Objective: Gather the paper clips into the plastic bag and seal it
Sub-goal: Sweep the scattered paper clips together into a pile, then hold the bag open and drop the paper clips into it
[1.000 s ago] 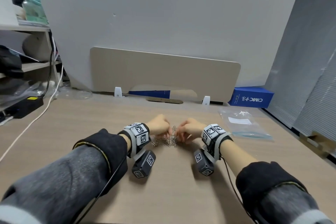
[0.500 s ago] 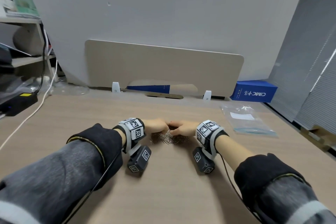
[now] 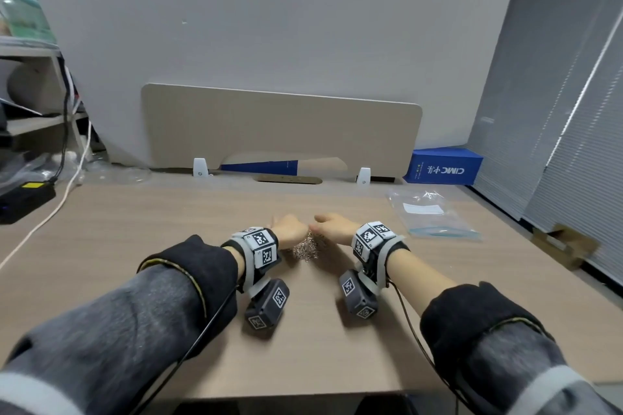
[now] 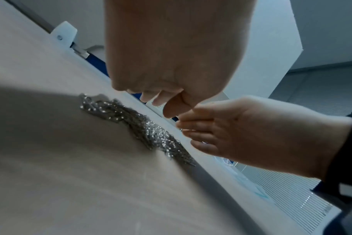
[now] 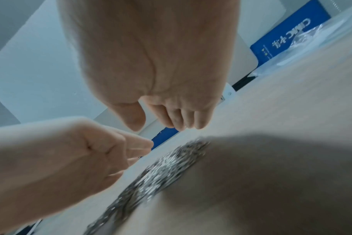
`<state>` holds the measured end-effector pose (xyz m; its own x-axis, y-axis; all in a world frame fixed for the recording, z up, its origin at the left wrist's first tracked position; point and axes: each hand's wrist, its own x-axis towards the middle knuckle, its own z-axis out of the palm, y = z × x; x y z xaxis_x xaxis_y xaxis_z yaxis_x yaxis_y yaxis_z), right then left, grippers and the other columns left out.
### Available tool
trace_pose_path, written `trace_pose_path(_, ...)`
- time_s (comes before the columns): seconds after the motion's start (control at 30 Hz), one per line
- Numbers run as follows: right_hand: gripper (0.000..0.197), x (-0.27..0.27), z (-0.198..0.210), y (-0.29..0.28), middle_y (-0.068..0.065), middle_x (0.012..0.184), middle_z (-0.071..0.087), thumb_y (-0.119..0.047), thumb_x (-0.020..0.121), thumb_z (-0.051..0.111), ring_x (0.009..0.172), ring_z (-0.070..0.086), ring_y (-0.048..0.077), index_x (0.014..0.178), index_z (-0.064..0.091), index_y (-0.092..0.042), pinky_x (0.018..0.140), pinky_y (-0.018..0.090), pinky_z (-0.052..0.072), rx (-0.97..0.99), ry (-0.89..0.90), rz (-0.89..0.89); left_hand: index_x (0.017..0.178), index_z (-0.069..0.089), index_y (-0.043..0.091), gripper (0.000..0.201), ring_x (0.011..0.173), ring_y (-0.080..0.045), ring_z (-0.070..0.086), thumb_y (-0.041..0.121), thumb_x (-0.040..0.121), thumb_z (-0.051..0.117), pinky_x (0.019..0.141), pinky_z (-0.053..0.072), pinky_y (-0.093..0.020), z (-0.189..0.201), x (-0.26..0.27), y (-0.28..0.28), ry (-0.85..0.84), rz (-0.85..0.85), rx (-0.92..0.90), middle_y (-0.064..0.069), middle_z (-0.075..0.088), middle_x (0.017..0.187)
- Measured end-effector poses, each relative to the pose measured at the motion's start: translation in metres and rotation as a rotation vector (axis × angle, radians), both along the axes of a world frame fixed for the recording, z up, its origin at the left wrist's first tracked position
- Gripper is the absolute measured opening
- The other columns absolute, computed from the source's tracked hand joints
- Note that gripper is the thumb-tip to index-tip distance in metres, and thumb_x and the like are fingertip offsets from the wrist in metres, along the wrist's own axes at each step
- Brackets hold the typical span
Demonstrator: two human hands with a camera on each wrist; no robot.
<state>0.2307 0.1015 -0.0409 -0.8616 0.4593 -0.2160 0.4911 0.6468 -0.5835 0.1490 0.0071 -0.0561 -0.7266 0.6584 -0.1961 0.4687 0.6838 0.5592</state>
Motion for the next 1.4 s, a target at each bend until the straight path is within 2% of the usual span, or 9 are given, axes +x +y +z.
trace_pose_path(0.1,0.045,0.018,0.008,0.019,0.015,0.142,0.05,-0.02,0.099,0.049,0.127,0.05,0.025,0.139,0.046,-0.002,0.103,0.027,0.037,0.009,0.086,-0.084,0.129,0.056,0.0,0.043,0.126,-0.031,0.05,0.007,0.089,0.044,0.112,0.035,-0.042,0.012,0.006,0.001,0.0,-0.023,0.151,-0.019,0.058,0.132)
trace_pose_path(0.23,0.032,0.053,0.019,0.055,0.017,0.12,0.065,-0.004,0.094,0.044,0.109,0.061,0.029,0.118,0.064,0.001,0.087,0.029,0.045,0.165,0.055,-0.2,0.111,0.067,-0.006,0.034,0.091,-0.025,0.058,-0.001,0.088,0.043,0.083,0.048,-0.031,0.027,0.023,0.016,0.009,-0.121,0.238,-0.013,0.063,0.096)
trace_pose_path(0.37,0.033,0.093,0.029,0.103,0.013,0.116,0.068,-0.002,0.09,0.043,0.108,0.062,0.03,0.11,0.069,-0.003,0.096,0.037,0.05,0.243,0.015,-0.365,0.107,0.069,-0.006,0.034,0.103,-0.032,0.063,-0.002,0.087,0.041,0.088,0.051,-0.036,0.033,0.04,0.037,0.005,-0.201,0.227,-0.02,0.068,0.109)
trace_pose_path(0.57,0.029,0.144,0.036,0.143,0.019,0.11,0.067,-0.001,0.093,0.043,0.086,0.056,0.027,0.11,0.067,0.003,0.074,0.033,0.046,0.263,-0.004,-0.48,0.108,0.071,0.0,0.038,0.082,-0.022,0.057,-0.005,0.088,0.039,0.068,0.045,-0.026,0.031,0.064,0.077,-0.036,-0.373,0.109,-0.015,0.067,0.112)
trace_pose_path(0.73,0.026,0.157,0.026,0.161,0.018,0.114,0.067,0.0,0.092,0.05,0.091,0.058,0.026,0.107,0.071,0.002,0.087,0.033,0.048,0.279,-0.074,-0.484,0.099,0.072,-0.001,0.029,0.089,-0.029,0.065,0.001,0.084,0.047,0.072,0.051,-0.03,0.021,0.079,0.108,0.0,-0.46,-0.049,-0.013,0.071,0.095)
trace_pose_path(0.87,0.025,0.156,0.015,0.17,0.017,0.121,0.065,-0.002,0.091,0.052,0.102,0.062,0.03,0.108,0.07,0.001,0.092,0.034,0.049,0.301,-0.139,-0.442,0.065,0.055,0.008,0.023,0.057,-0.02,0.05,0.007,0.087,0.049,0.049,0.036,-0.021,0.027,0.087,0.123,0.102,-0.424,-0.125,-0.004,0.051,0.061)
trace_pose_path(1.0,0.032,0.15,0.006,0.176,0.013,0.135,0.058,-0.001,0.089,0.047,0.117,0.059,0.032,0.114,0.067,-0.001,0.099,0.038,0.049,0.324,-0.205,-0.35,0.063,0.055,0.011,0.023,0.064,-0.024,0.053,0.01,0.084,0.049,0.063,0.042,-0.024,0.031,0.086,0.133,0.117,-0.405,-0.181,-0.007,0.056,0.065)
trace_pose_path(1.23,0.037,0.147,0.005,0.171,0.014,0.132,0.057,-0.004,0.094,0.043,0.117,0.057,0.033,0.128,0.056,-0.004,0.098,0.035,0.047,0.375,-0.161,-0.303,0.06,0.056,0.012,0.017,0.068,-0.025,0.058,0.016,0.076,0.052,0.063,0.047,-0.025,0.035,0.083,0.139,0.158,-0.424,-0.213,-0.007,0.062,0.069)
trace_pose_path(1.4,0.023,0.139,0.013,0.163,0.008,0.117,0.067,-0.011,0.094,0.052,0.108,0.062,0.028,0.105,0.071,-0.008,0.098,0.037,0.048,0.475,0.013,-0.183,0.079,0.058,0.01,0.015,0.057,-0.016,0.049,0.021,0.089,0.059,0.041,0.035,-0.017,0.042,0.085,0.138,0.069,-0.437,-0.047,-0.001,0.05,0.063)
